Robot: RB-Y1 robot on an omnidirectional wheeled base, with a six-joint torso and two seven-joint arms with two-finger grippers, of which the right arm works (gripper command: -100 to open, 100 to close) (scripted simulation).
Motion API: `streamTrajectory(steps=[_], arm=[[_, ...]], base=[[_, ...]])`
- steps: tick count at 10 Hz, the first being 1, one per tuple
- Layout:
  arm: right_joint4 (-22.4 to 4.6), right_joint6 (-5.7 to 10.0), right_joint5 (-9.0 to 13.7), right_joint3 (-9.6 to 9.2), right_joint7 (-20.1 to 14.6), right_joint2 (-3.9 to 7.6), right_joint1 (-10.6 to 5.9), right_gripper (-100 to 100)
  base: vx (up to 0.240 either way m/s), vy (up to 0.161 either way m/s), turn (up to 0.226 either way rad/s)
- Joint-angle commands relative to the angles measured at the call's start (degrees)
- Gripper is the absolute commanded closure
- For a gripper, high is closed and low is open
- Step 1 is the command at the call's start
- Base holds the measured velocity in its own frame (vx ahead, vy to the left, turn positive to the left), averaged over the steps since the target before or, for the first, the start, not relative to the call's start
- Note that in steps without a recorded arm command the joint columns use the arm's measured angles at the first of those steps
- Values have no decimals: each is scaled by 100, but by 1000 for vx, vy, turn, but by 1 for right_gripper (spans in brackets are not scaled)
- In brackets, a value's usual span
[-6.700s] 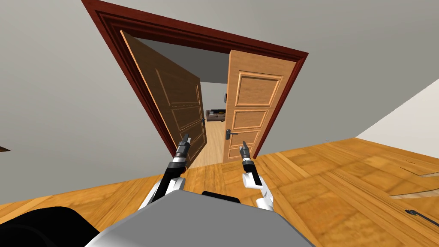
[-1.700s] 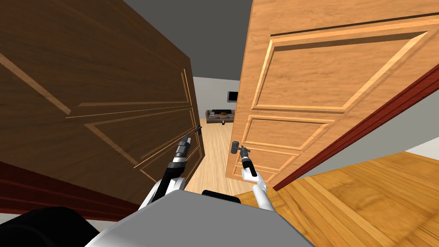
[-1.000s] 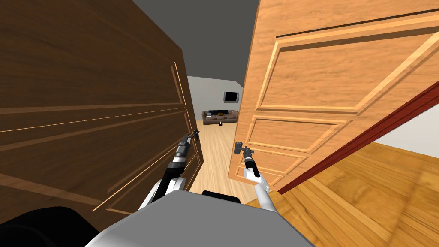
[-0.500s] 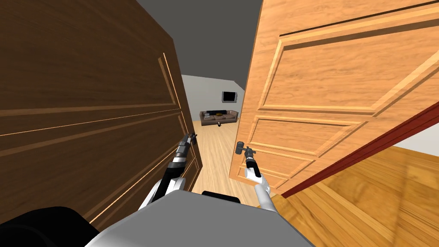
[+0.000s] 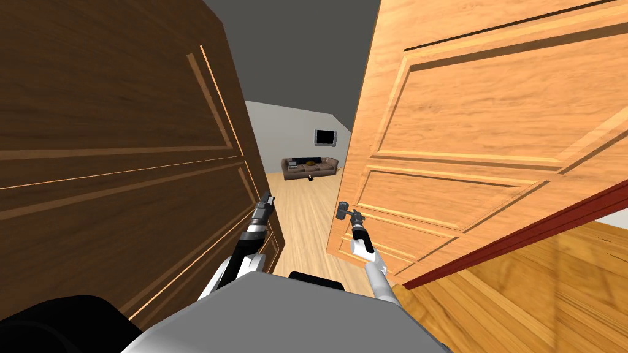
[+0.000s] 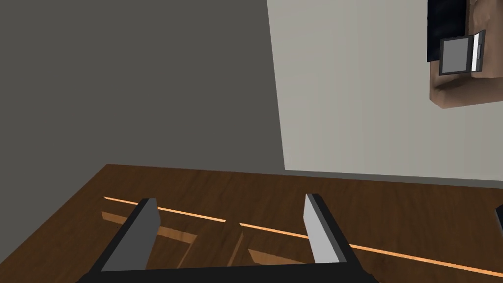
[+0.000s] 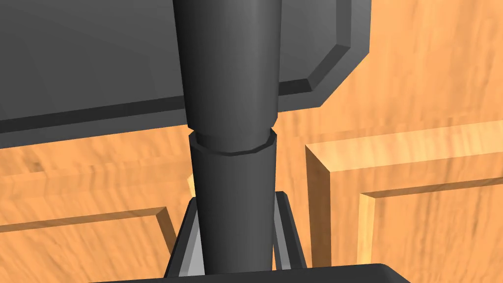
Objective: Push the door open
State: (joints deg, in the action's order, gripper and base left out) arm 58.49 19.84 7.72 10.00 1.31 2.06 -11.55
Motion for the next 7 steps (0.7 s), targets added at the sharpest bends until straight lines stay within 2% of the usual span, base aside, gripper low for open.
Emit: streamTrajectory(steps=[1,7], arm=[[5,68,119,108,170,95,-73,100],[-257,227,586,172,707,135,-289,100]], base=[[234,-29,-97],[192,-14,-156]])
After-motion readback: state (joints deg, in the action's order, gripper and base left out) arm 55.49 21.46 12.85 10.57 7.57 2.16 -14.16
